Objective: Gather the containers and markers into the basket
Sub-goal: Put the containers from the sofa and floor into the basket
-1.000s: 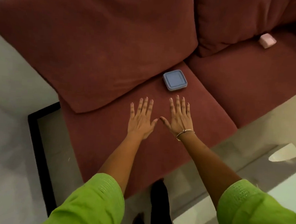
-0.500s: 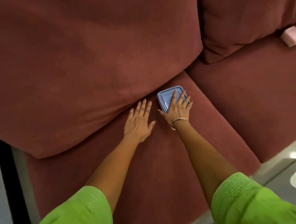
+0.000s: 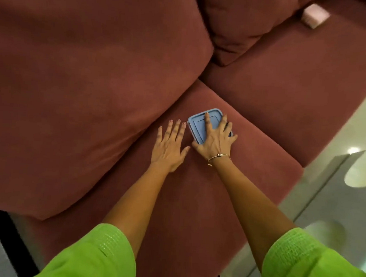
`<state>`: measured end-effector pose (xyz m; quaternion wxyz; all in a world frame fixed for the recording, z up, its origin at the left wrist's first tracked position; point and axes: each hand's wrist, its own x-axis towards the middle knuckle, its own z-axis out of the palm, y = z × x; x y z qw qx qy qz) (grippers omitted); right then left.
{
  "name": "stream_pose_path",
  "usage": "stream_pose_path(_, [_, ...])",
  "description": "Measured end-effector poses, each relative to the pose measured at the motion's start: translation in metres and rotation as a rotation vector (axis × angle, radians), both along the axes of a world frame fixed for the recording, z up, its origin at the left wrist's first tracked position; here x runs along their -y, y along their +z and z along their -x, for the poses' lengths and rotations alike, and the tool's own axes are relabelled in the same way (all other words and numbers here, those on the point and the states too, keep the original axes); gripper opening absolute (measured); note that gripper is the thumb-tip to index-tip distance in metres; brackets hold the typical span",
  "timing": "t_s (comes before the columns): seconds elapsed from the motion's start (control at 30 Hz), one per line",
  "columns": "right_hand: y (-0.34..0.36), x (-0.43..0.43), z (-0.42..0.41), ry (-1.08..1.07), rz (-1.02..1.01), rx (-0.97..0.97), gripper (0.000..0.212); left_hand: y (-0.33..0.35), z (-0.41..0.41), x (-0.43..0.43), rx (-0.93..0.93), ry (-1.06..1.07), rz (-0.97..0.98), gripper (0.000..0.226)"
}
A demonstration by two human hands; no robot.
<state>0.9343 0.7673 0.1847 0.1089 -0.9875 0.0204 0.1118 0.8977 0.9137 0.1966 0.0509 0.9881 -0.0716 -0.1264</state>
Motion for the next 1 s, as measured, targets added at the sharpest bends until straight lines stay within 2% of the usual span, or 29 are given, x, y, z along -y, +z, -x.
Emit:
stream_pose_path(0.23, [0.028, 0.113, 0.075, -0.201, 0.018, 0.128, 0.094, 0.035, 0.017, 0.104, 0.020, -0.249, 0.022, 0.070])
stream_pose_path(0.47, [0.037, 0.261, 0.208, -0.513, 0.111, 0.183, 0.090, 0.039, 0.108, 0.268, -0.024, -0.532, 0.084, 0.066])
stream_pose_path(0.73, [0.046, 0.392, 0.436, -0.922, 0.119, 0.085, 0.103, 0.039, 0.265, 0.414, -0.113, -0.798, 0.150, 0.070])
stream_pose_path(0.9, [0.048, 0.443, 0.570, -1.230, 0.123, 0.023, 0.110, 0.030, 0.352, 0.456, -0.139, -0.914, 0.136, 0.073])
stream_pose_path(1.0, [0.041, 0.455, 0.625, -1.327, 0.101, -0.062, 0.111, 0.020, 0.389, 0.471, -0.169, -0.936, 0.143, 0.075])
